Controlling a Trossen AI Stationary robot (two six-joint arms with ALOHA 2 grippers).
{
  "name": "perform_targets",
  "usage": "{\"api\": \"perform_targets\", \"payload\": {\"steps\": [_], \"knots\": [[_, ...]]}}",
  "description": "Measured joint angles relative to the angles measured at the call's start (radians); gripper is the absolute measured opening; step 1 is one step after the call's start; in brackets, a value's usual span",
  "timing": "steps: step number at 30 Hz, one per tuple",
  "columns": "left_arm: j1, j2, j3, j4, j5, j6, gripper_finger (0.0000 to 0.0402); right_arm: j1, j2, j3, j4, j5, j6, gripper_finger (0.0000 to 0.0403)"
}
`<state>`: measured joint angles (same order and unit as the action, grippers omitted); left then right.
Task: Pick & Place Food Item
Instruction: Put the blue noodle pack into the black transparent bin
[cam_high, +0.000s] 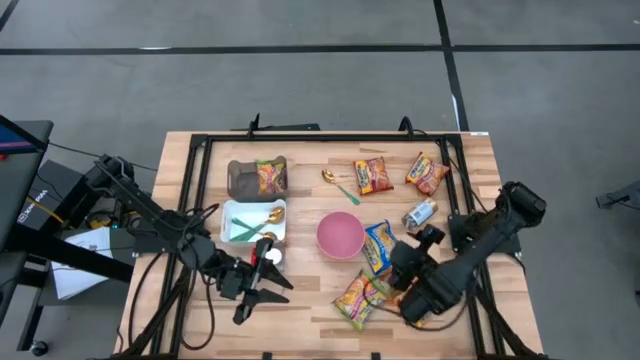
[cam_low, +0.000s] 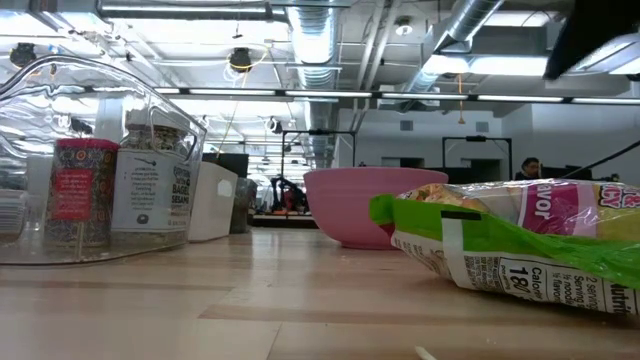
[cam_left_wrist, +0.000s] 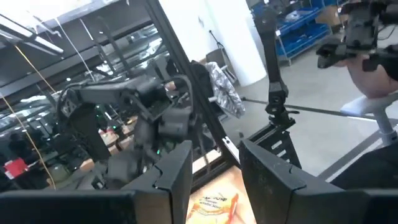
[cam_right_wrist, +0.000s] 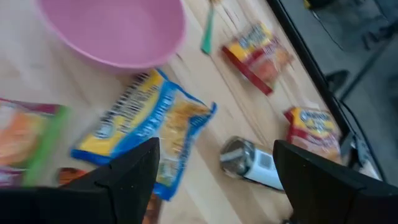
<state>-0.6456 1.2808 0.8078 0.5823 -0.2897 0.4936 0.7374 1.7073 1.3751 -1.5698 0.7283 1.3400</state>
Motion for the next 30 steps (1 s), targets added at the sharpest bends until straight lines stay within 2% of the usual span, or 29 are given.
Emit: {"api": "perform_targets", "payload": {"steps": [7, 14, 18, 25, 30], "knots": [[0.009, 0.001, 0.0, -0.015, -0.001, 0.0, 0.0123, -0.098, 0.0, -0.119, 0.092, -0.027, -0.067, 0.0307], [0.009, 0.001, 0.0, -0.014, -0.002, 0.0, 0.0122, -0.165, 0.0, -0.203, 0.337, -0.05, -0.331, 0.0306], [0.009, 0.001, 0.0, -0.02, -0.002, 0.0, 0.0122, -0.192, 0.0, -0.241, 0.4, -0.057, -0.421, 0.0306], [0.009, 0.001, 0.0, -0.025, -0.002, -0.003, 0.0122, -0.202, -0.025, -0.331, 0.434, -0.119, -0.461, 0.0306], [0.009, 0.001, 0.0, -0.025, -0.002, -0.004, 0.0122, -0.202, -0.107, -0.425, 0.604, -0.184, -0.517, 0.0306]]}}
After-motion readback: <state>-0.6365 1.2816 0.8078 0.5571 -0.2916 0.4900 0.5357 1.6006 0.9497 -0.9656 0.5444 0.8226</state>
